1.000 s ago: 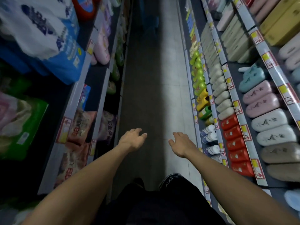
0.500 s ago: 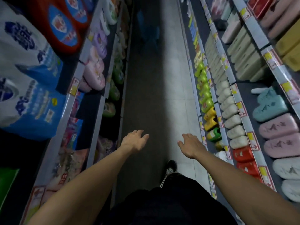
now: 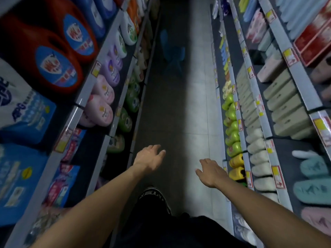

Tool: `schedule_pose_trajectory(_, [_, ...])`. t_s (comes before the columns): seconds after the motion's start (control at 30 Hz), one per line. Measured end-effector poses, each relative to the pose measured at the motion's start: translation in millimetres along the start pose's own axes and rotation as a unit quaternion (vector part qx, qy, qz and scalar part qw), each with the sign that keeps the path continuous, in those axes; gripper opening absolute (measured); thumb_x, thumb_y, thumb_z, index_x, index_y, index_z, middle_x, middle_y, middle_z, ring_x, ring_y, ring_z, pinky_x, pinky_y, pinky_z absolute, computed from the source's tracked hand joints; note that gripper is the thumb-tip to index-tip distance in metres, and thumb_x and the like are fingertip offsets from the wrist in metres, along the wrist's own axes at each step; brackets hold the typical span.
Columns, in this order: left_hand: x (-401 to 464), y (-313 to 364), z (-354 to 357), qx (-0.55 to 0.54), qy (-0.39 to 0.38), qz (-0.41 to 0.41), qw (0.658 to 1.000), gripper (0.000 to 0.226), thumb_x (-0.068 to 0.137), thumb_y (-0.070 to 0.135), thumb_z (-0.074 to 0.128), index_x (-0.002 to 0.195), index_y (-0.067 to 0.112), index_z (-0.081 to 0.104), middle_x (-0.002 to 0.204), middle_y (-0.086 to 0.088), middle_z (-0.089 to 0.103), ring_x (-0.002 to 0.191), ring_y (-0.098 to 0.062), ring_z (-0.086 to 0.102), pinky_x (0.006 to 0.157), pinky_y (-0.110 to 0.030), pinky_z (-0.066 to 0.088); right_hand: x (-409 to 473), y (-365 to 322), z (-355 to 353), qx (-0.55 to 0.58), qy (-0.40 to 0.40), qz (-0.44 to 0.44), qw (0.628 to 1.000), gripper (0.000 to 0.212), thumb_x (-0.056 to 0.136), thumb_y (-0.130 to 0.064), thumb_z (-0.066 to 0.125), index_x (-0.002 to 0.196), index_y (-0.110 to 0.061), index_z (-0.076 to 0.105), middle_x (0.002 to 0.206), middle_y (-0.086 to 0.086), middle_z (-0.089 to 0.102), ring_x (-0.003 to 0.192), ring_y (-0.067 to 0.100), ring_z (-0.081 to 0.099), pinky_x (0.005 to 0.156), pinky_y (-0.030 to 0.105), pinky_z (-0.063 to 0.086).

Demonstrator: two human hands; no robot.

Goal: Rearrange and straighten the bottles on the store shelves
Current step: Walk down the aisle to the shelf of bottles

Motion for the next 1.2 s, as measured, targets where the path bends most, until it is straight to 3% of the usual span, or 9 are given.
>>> schedule_pose_trajectory(0.7, [321.5,-22.6,-240.3,0.02,-0.031,0.044,0.998,0.064,0.107,0.059,0.03,0.162,0.025,0.035,0.165,-0.006,0.04,0.151,-0.029,0.037,0.121,-0.042,0.032,288.6,-112.8,-254.8,-0.137,0.015,-0.045,0.989,0.065,0.107,-0.05,0.034,0.161,-0.012,0.03,0.164,0.011,0.034,0.149,0.03,0.034,0.123,0.043,0.031])
schedule_pose_trajectory(0.97, [412.9,7.3,-284.1,0.058,-0.05,0.052,0.996,0.064,0.107,0.058,0.031,0.162,0.025,0.033,0.166,-0.006,0.038,0.151,-0.029,0.036,0.122,-0.042,0.03,365.4,-98.4,-309.5,-0.107,0.01,-0.027,0.994,0.063,0.108,-0.051,0.032,0.158,-0.013,0.033,0.161,0.01,0.037,0.146,0.029,0.036,0.12,0.042,0.034])
schedule_pose_trajectory(1.2, [499.3,74.1,-325.8,0.131,-0.041,0.079,0.987,0.066,0.107,0.058,0.032,0.163,0.024,0.03,0.166,-0.006,0.037,0.153,-0.028,0.032,0.125,-0.044,0.027,447.0,-55.6,-377.6,-0.104,0.02,-0.044,0.993,0.064,0.107,-0.049,0.034,0.159,-0.013,0.031,0.162,0.01,0.035,0.148,0.029,0.034,0.122,0.042,0.031])
Point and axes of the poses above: each hand's wrist, its own x-axis towards the middle knuckle, its own z-axis out of the palm, y = z × x, the point moved 6 cm from there along x, towards the middle knuckle
